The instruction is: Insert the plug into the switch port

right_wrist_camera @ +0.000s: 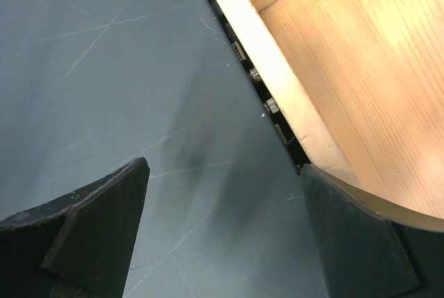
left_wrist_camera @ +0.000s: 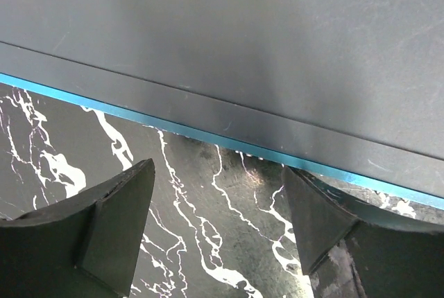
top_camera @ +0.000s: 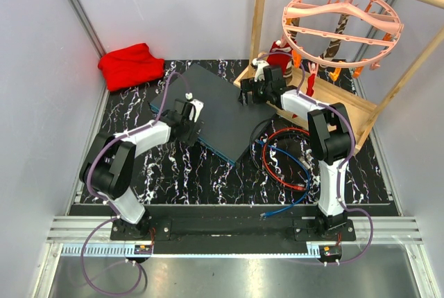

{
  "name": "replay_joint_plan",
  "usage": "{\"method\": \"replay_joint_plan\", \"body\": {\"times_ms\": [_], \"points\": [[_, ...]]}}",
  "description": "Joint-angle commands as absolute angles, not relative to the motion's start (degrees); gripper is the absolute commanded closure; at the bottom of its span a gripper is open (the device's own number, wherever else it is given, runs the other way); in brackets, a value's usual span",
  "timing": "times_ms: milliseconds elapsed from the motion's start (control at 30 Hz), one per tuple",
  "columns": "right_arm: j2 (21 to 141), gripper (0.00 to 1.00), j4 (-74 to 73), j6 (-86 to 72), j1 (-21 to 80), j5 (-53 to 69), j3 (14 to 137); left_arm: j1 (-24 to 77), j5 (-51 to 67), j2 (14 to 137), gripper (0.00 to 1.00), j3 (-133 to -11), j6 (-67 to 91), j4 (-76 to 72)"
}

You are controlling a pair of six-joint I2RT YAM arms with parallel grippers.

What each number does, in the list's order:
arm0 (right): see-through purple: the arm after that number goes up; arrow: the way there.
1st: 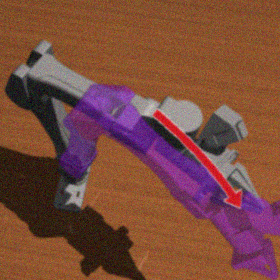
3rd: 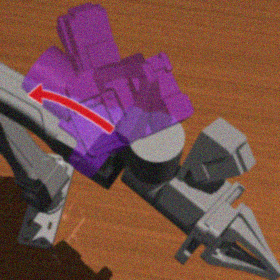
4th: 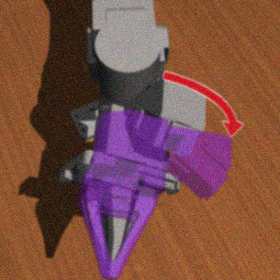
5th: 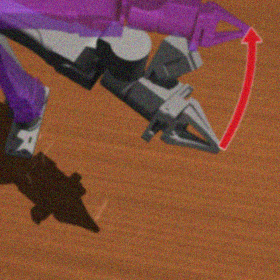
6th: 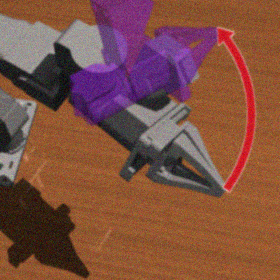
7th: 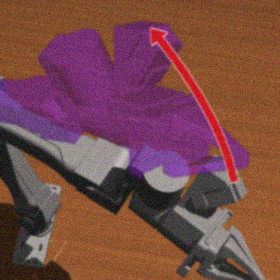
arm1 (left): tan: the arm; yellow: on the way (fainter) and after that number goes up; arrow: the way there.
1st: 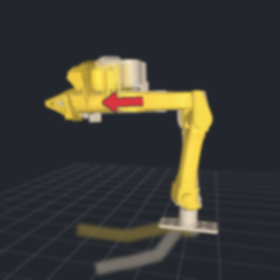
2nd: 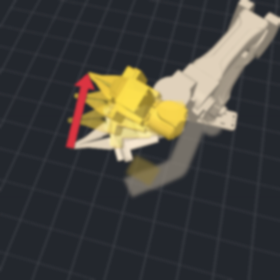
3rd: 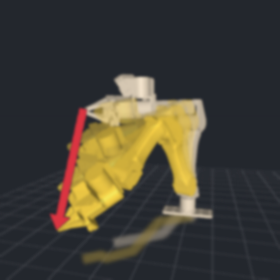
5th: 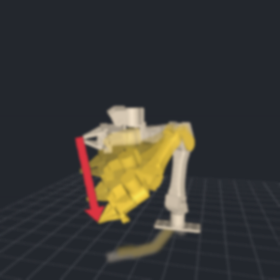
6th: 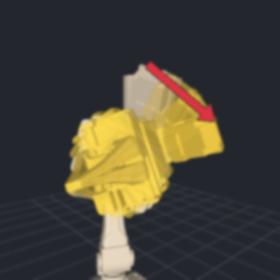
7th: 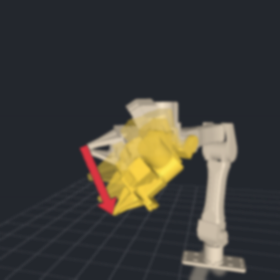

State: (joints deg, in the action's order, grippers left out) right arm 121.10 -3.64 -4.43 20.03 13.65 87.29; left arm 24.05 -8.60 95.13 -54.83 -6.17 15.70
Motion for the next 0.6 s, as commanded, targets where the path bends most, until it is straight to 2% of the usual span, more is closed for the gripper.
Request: {"method": "replay_joint_plan", "body": {"times_ms": [0, 300, 567], "points": [[123.8, 0.0, -12.8, -3.4, 20.1, 17.3, 87.6, 24.2, -6.9, 95.1, 0.21, -58.3, -7.5, 10.5], [122.9, 0.0, -14.3, -2.4, 20.1, 17.6, 86.7, 24.4, -6.8, 93.5, 0.2, -57.8, -5.1, 10.4], [121.6, 0.0, -14.3, -2.5, 20.1, 15.6, 85.6, 23.7, -18.8, 82.8, 0.24, -50.6, 16.8, 15.4]]}}
